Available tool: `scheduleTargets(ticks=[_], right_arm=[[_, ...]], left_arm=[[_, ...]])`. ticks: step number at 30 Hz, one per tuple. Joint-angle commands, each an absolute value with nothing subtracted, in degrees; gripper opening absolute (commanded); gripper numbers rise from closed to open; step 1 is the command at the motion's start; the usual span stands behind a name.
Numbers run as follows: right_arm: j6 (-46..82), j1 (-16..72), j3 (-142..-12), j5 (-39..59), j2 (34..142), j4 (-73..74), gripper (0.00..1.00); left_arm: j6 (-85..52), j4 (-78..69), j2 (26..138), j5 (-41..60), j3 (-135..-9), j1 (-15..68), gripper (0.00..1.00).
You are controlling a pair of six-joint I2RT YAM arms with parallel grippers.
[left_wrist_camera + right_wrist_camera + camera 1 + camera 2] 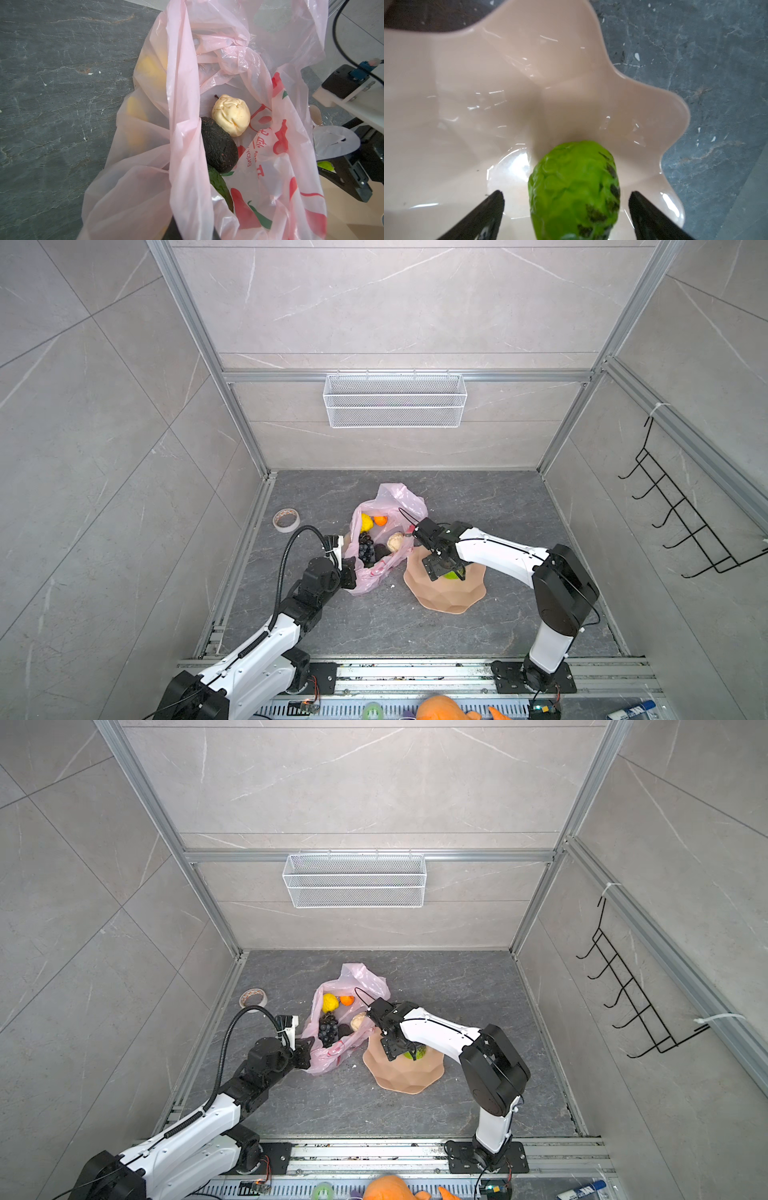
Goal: Take the fake fruits out of the plastic bag
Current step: 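Lower the custard apple into the peach bowl and open the right gripper, then reach the right gripper into the bag and grasp the yellow mango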
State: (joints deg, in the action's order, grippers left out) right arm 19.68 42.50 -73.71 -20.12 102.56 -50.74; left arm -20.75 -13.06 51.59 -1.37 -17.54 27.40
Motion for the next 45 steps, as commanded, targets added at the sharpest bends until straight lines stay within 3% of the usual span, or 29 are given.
scheduleTargets(ticks=[1,10,18,26,37,45], right_arm=[[19.94,42.41,-75.02,-19.93,98.89,-53.32,0.96],[20.83,45.28,-81.22,-20.14,91.63,-55.24,0.89],[21.70,48.59,-88.75,-11.51,95.51,-46.39,0.79],[21.97,48.87,-101.23,-0.23,108.78,-39.04,0.71],[19.95,47.93,-119.65,-0.34,129.35,-40.40,0.65],[18.74,46.58,-127.61,-0.31,138.00,-40.08,0.64]], left_arm=[[-19.13,-13.67,50.99,-1.93,-18.29,27.69,0.03],[-19.23,-13.73,51.20,-1.85,-18.37,27.69,0.03],[-19.38,-13.56,50.72,-2.46,-18.28,27.69,0.03],[-20.49,-12.54,49.67,-4.14,-18.28,27.69,0.03],[-23.70,-9.18,46.66,-9.99,-18.25,27.69,0.01],[-22.50,-10.45,47.37,-8.49,-18.00,27.71,0.02]])
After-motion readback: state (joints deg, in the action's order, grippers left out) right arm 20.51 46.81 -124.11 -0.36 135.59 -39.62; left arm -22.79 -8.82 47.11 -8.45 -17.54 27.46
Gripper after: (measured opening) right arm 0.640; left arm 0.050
